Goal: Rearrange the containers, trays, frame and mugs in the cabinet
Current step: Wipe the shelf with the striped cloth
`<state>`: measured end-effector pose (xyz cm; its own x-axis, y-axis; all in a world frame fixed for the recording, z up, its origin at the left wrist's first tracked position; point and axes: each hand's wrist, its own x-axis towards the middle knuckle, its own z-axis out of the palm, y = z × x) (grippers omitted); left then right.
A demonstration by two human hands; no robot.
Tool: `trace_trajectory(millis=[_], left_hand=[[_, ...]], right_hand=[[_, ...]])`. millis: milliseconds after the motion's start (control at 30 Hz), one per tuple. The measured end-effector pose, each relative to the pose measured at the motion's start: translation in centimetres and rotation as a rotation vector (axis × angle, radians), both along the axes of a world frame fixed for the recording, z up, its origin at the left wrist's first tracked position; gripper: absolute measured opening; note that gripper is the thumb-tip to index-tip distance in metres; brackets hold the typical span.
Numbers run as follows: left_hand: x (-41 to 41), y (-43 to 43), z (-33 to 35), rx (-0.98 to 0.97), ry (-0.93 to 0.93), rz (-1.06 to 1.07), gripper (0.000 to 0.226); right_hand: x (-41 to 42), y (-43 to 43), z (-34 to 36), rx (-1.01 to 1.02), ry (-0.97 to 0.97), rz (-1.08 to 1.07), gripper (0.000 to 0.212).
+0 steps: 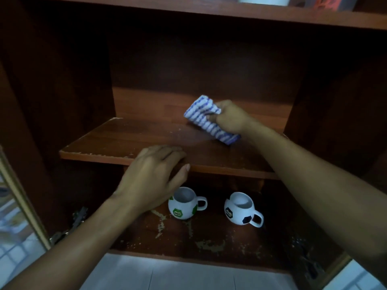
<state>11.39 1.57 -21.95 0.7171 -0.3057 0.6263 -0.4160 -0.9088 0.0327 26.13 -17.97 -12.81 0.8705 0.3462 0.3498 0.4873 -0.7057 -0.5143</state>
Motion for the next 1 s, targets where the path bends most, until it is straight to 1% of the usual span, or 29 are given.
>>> trace_trajectory(millis=[100, 167, 233, 333, 433, 533, 633, 700, 733, 800, 867, 900, 933, 1000], left_hand=[[-1.0, 1.7, 0.2, -0.015, -0.001, 0.076, 0.049], [-1.6, 2.6, 0.0, -0.003, 0.002, 0.119, 0.05], [-2.0, 3.3, -0.2, -0.002, 0.013, 0.14, 0.05], [-2.5, 4.1, -0.8, -0.017, 0.016, 0.153, 0.049], [-2.8, 4.6, -1.2, -0.026, 0.018, 0.143, 0.049], [-3.1, 5.2, -1.6, -0.042, 0.002, 0.17, 0.05], [-3.4, 6.0, -1.9, -0.055, -0.001, 0.199, 0.051], [-3.5, 6.4, -2.1, -0.052, -0.003, 0.209, 0.05], [-3.5, 6.6, -2.1, -0.052, -0.004, 0.212, 0.05], [-3.5, 6.7, -2.0, -0.058, -0.002, 0.215, 0.051], [-3.5, 6.7, -1.9, -0.057, 0.005, 0.217, 0.051], [-3.5, 6.8, -1.9, -0.057, 0.006, 0.219, 0.052], [-3.6, 6.8, -1.9, -0.057, 0.009, 0.223, 0.052], [-3.7, 6.8, -2.0, -0.053, 0.012, 0.228, 0.052]], right_hand=[[1.0, -0.4, 0.9, -0.059, -0.038, -0.159, 0.019], [2.0, -0.3, 0.5, -0.11, 0.023, -0.225, 0.025], [2.3, 0.6, -0.3, -0.177, 0.084, -0.217, 0.025], [1.7, 2.9, -1.1, -0.231, 0.108, -0.116, 0.019], [-0.7, 5.5, -1.4, -0.204, 0.085, 0.057, 0.016], [-4.4, 7.2, -2.0, -0.118, 0.084, 0.173, 0.018], [-7.8, 7.3, -2.1, -0.045, 0.18, 0.279, 0.015], [-8.7, 7.0, -1.6, 0.074, 0.263, 0.346, 0.014], [-8.8, 6.9, -1.1, 0.159, 0.27, 0.348, 0.013], [-7.8, 6.7, 0.2, 0.284, 0.199, 0.292, 0.01], [-6.3, 6.6, 1.5, 0.311, 0.102, 0.208, 0.013], [-5.6, 6.5, 2.1, 0.269, 0.049, 0.152, 0.013], [-4.8, 6.3, 2.5, 0.183, -0.006, 0.079, 0.012], [-3.5, 6.3, 2.5, -0.045, -0.071, -0.048, 0.016]])
